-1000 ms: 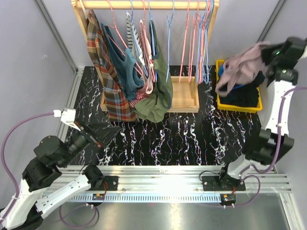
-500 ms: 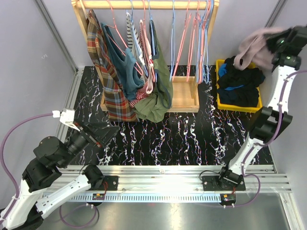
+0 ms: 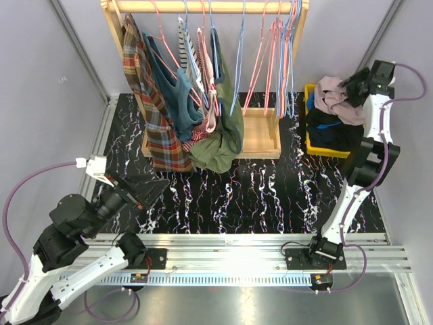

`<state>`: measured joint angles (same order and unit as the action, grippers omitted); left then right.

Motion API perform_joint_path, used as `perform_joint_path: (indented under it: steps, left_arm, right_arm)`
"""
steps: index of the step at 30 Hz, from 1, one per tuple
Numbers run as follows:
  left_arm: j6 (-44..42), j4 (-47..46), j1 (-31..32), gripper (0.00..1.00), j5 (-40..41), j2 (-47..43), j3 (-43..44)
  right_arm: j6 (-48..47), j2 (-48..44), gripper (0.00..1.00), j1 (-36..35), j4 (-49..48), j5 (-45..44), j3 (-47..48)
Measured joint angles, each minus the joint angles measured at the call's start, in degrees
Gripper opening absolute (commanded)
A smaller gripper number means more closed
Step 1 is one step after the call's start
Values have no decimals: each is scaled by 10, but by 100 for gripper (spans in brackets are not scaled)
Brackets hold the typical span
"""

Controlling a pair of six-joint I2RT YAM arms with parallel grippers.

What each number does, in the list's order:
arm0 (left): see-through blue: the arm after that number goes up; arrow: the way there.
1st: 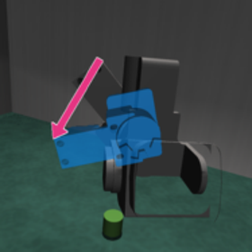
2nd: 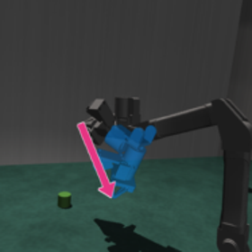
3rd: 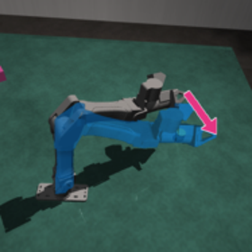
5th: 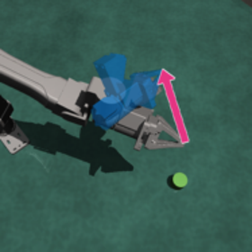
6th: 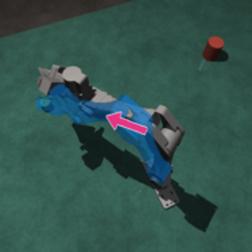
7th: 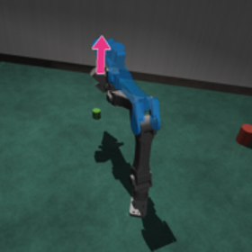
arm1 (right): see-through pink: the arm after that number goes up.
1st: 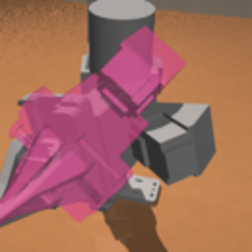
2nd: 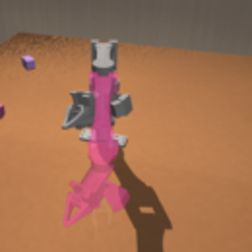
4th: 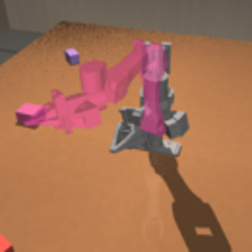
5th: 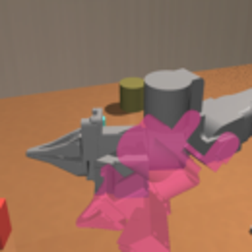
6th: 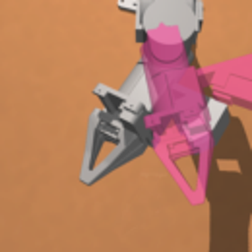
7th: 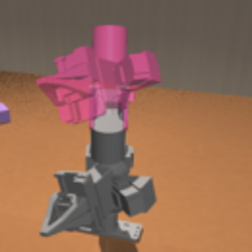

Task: Remove the tank top from the hanger

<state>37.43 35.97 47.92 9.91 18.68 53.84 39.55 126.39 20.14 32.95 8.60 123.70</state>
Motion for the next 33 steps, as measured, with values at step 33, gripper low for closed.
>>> perform_joint_path:
  steps: [33]
  left_arm:
    - [14,3,0,99,-65,-41,0]
  right_arm:
    - [-4,-930,100,-49,72,355,-559]
